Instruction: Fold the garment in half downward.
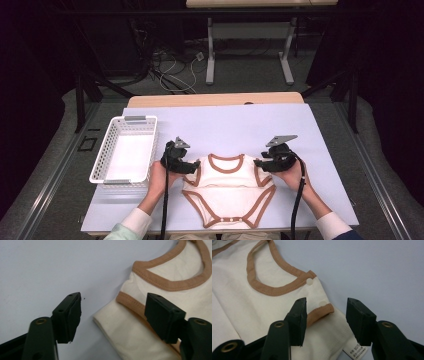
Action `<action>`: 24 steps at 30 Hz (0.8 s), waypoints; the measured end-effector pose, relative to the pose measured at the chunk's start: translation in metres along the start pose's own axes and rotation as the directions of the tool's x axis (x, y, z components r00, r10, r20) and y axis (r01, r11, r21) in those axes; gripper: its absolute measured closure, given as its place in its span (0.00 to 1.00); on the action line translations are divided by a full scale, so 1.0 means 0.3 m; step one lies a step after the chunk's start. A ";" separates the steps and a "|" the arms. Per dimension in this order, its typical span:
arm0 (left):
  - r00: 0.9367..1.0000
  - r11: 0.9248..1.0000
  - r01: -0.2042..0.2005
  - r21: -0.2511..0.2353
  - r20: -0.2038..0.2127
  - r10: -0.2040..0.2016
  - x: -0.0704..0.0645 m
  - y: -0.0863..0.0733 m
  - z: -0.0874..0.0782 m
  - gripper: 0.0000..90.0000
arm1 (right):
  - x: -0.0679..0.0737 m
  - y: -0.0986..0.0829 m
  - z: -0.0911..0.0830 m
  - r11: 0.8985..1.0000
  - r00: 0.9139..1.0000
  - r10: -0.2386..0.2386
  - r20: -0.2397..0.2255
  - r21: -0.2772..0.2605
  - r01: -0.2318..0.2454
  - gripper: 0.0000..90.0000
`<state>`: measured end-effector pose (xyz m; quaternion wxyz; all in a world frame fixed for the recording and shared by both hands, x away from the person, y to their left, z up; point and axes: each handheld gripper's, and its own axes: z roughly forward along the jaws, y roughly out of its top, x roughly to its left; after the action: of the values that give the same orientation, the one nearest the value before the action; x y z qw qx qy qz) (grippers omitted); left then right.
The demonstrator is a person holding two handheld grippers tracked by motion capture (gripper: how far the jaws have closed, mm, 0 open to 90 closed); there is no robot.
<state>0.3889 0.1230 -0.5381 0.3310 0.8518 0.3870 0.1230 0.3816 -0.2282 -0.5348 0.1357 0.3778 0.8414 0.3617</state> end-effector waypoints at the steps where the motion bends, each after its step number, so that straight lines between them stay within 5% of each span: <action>1: 1.000 1.000 -0.005 -0.001 0.009 0.005 -0.003 0.004 0.005 0.38 | 0.001 0.003 0.005 1.000 1.000 0.002 -0.009 0.000 -0.002 0.59; 12: 0.998 0.999 -0.039 0.016 0.051 0.038 -0.025 0.022 0.055 0.54 | 0.010 0.004 0.054 0.999 1.000 0.018 -0.013 0.046 -0.018 0.73; 19: 0.991 0.991 -0.118 0.058 0.073 0.113 -0.048 0.021 0.068 0.78 | 0.017 -0.005 0.060 0.998 1.000 -0.006 -0.002 0.061 0.006 0.85; 24: 0.990 0.992 -0.122 0.042 0.072 0.119 -0.057 0.015 0.068 0.91 | 0.028 -0.005 0.054 0.999 1.000 -0.017 0.007 0.039 0.017 0.89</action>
<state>0.3897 0.0986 -0.5496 0.3166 0.8848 0.3257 0.1041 0.3832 -0.2146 -0.5468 0.1344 0.3746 0.8510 0.3426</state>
